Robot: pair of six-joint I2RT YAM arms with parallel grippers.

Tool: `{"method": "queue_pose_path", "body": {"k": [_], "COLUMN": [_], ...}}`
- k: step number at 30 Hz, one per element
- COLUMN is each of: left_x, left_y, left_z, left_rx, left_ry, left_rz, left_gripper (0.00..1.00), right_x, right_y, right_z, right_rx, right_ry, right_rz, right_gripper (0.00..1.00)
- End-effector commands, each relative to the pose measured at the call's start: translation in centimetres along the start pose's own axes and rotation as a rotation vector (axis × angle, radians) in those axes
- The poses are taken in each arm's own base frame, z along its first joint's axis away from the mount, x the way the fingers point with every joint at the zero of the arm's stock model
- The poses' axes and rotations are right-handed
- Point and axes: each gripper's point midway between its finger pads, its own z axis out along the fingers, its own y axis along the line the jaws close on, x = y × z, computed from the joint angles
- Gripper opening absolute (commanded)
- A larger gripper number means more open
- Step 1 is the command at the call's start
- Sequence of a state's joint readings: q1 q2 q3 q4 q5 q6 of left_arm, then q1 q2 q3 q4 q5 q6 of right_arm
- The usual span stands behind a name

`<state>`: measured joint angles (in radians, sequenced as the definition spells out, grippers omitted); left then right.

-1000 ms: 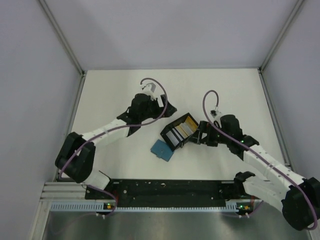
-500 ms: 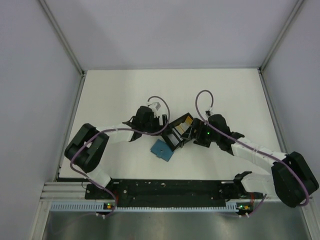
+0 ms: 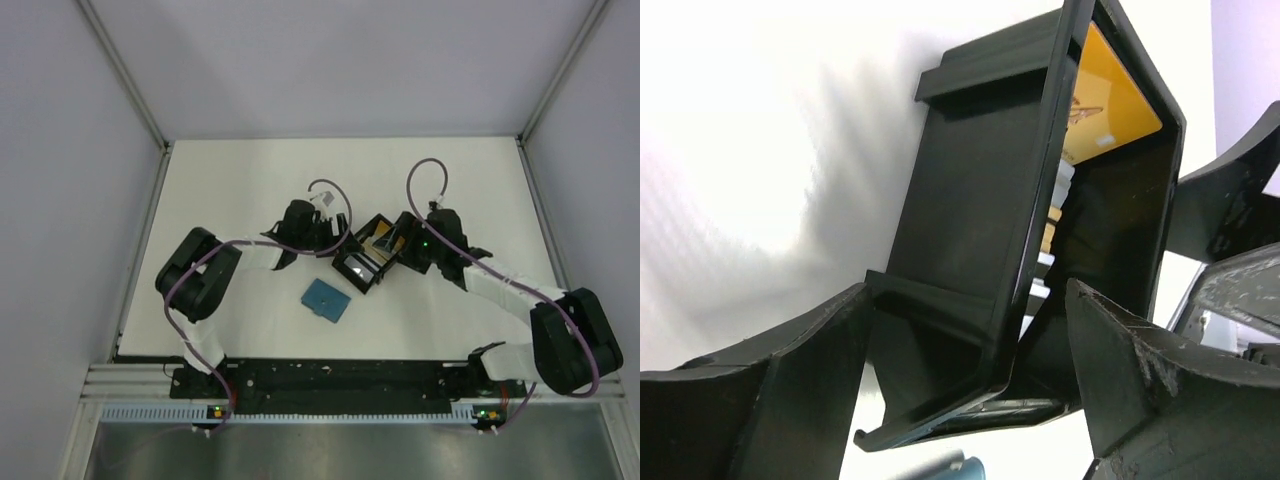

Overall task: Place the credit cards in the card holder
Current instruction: Move the storage box to the center of the board.

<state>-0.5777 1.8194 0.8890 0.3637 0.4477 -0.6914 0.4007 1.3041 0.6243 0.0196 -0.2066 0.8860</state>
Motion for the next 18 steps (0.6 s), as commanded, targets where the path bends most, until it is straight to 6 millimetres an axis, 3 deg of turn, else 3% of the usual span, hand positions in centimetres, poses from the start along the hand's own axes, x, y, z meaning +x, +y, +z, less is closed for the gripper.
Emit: {"method": "queue_pose_path", "body": {"k": [1, 5, 10, 12, 15, 18], "left_x": [-4.0, -4.8, -5.2, -5.1, -4.1, -0.5], "left_y": [-4.2, -4.1, -3.2, -2.0, 0.6, 4.3], "left_z": [1.9, 2.4, -0.8, -2.5, -5.8, -8.1], "left_rx": [0.147, 0.134, 0.054, -0.030, -0.189, -0.347], "left_ry": [-0.071, -0.083, -0.142, -0.175, -0.218, -0.162], "left_rz": [0.041, 0.044, 0.069, 0.088, 0.084, 0.026], "left_gripper": [0.81, 0.80, 0.89, 0.94, 0.98, 0.98], "right_x": [-3.6, -5.1, -5.6, -4.3, -0.6, 4.2], "right_y": [1.5, 0.3, -1.0, -1.4, -0.8, 0.6], "right_z": [-0.3, -1.3, -4.4, -5.5, -6.4, -6.4], "right_rx": [-0.040, 0.023, 0.094, 0.086, -0.008, -0.071], "right_ry": [-0.087, -0.133, -0.178, -0.151, -0.068, 0.028], "right_rz": [-0.036, -0.073, -0.149, -0.167, -0.141, -0.146], "right_gripper": [0.99, 0.99, 0.99, 0.99, 0.98, 0.98]}}
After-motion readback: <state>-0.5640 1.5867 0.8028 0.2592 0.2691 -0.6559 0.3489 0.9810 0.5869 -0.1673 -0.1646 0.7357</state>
